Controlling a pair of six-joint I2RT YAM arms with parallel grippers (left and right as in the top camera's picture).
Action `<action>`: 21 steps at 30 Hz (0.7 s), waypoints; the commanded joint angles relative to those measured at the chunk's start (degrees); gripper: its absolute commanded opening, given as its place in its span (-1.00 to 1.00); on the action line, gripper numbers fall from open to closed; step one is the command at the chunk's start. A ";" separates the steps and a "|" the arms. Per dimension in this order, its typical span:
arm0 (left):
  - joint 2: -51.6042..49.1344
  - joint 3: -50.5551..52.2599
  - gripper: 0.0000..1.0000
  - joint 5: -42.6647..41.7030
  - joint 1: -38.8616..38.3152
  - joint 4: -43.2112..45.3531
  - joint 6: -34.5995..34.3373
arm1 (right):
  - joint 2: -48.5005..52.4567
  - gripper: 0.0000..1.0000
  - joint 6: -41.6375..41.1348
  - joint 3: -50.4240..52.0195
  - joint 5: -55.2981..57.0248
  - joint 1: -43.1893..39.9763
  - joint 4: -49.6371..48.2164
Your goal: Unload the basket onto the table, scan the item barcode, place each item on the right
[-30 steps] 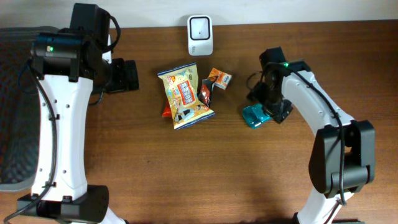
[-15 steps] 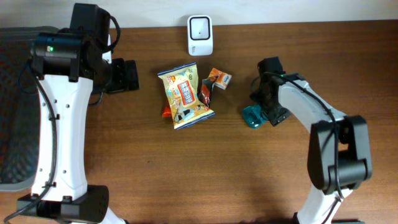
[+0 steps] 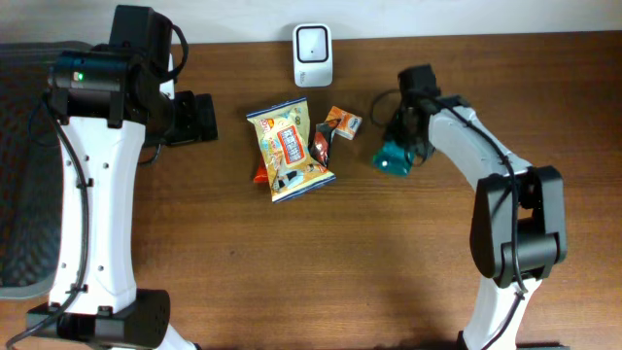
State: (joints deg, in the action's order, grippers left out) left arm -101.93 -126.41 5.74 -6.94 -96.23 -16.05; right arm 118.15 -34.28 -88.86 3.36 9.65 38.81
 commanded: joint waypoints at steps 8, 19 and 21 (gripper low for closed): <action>0.33 0.07 0.98 -0.57 0.35 0.11 -0.39 | -0.76 -0.06 8.33 -10.43 -7.72 6.47 -12.72; 0.33 0.07 0.98 -0.57 0.35 0.11 -0.39 | 6.34 0.54 8.33 -12.57 -5.97 7.65 -13.57; 0.33 0.07 0.98 -0.57 0.35 0.11 -0.39 | 9.33 0.53 8.41 -12.57 -6.08 8.46 -15.19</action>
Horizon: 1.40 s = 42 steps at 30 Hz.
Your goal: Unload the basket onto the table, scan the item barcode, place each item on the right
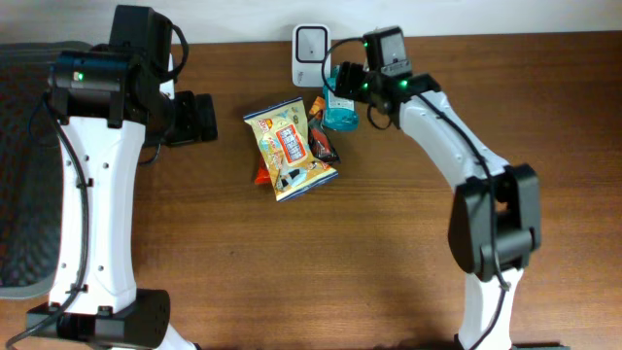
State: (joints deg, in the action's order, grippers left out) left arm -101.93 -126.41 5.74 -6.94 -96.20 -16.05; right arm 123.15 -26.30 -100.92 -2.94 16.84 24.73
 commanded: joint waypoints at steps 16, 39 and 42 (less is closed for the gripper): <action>0.33 0.07 0.98 -0.57 0.35 0.07 -0.39 | 12.22 0.36 10.03 -0.50 17.53 4.85 -7.39; 0.33 0.07 0.98 -0.57 0.35 0.07 -0.39 | 5.84 0.97 29.18 -0.76 -2.12 -6.95 7.37; 0.33 0.07 0.98 -0.57 0.35 0.07 -0.39 | 5.84 0.97 28.61 -0.76 -5.42 -6.97 5.29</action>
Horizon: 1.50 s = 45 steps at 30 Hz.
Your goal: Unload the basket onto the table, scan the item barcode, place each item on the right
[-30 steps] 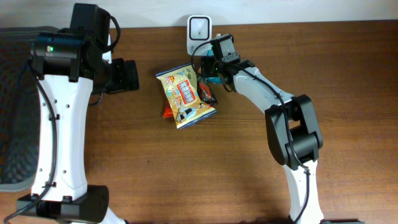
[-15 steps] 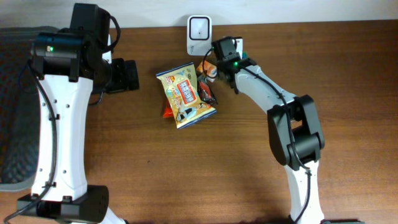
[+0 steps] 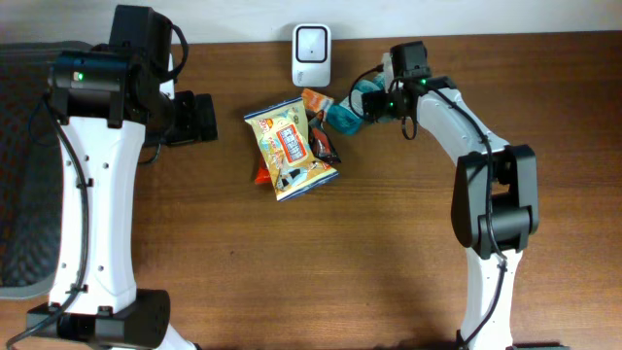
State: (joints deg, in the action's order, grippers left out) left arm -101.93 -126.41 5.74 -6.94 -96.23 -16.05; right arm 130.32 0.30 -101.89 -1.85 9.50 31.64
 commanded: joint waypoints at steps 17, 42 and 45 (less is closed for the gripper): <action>0.33 0.07 0.98 -0.57 0.35 0.11 -0.39 | 1.46 0.91 -58.29 -0.02 13.92 10.56 -7.13; 0.33 0.07 0.98 -0.57 0.35 0.09 -0.39 | 0.33 0.83 -19.63 -0.39 12.35 -0.35 4.63; 0.33 0.07 0.98 -0.57 0.35 0.09 -0.42 | 0.70 0.65 -20.98 -0.31 -4.15 -4.76 3.23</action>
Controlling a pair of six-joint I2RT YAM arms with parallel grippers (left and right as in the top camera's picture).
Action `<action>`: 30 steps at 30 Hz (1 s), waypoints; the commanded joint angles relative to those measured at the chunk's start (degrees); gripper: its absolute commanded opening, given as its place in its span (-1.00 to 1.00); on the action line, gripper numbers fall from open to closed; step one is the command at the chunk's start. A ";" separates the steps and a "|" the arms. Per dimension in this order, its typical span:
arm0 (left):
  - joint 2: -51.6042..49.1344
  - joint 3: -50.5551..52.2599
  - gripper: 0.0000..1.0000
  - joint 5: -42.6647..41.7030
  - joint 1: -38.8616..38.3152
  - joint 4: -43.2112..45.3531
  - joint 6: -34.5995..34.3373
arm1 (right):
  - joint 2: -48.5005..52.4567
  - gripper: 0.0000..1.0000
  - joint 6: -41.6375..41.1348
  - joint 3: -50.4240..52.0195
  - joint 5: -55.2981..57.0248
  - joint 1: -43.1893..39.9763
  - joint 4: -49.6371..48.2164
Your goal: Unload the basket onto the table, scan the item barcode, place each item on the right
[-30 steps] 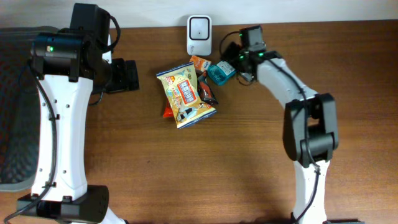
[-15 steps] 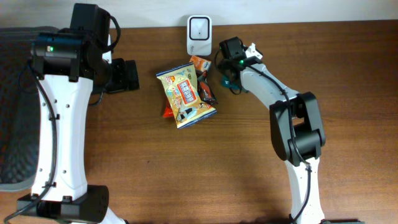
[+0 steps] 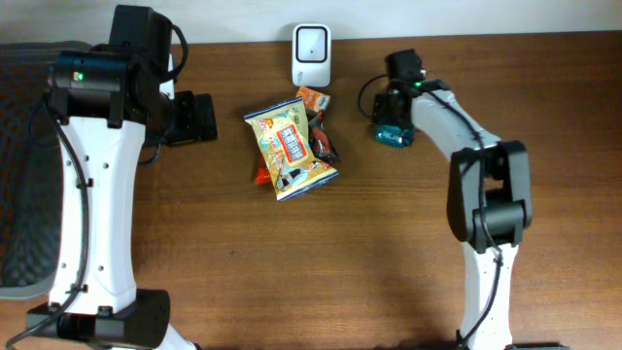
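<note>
A white barcode scanner (image 3: 312, 54) stands at the table's far edge. Just below it lies a small orange box (image 3: 312, 99), touching the top of a yellow snack bag (image 3: 290, 148). A dark wrapper (image 3: 325, 145) rests against the bag's right side. My right gripper (image 3: 393, 133), with teal fingers, hovers to the right of the box, apart from it, open and holding nothing. Far to the left of the bag, my left gripper (image 3: 197, 119) is dark and its jaws are hard to read.
A red-orange packet (image 3: 260, 175) peeks out under the bag's lower left corner. A dark mat (image 3: 19, 175) lies past the table's left side. Bare wooden table (image 3: 311, 272) spreads across the front half.
My right gripper has moved right and slightly toward the front, away from the orange box. The box stays below the scanner. The left arm has not moved.
At first the orange box lay right of the bag, my right gripper farther right. Then the gripper was at the box, close beside the scanner. Later the box lay below the scanner, gripper beside it; now the gripper stands well clear.
</note>
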State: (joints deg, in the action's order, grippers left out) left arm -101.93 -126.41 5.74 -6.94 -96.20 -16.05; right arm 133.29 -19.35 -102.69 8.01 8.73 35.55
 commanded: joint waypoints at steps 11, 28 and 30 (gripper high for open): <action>0.33 0.07 0.98 -0.57 0.35 0.09 -0.39 | -1.90 0.10 -1.92 -2.21 -9.22 -5.42 3.76; 0.33 0.07 0.98 -0.57 0.35 0.07 -0.39 | -1.55 0.21 1.84 -8.26 23.74 8.00 20.00; 0.33 0.07 0.98 -0.57 0.35 0.07 -0.39 | -1.55 0.34 1.70 -7.34 20.44 8.26 20.28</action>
State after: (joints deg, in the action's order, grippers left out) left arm -101.93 -126.41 5.74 -6.94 -96.20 -16.05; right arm 132.73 -17.08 -110.74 27.88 16.71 55.46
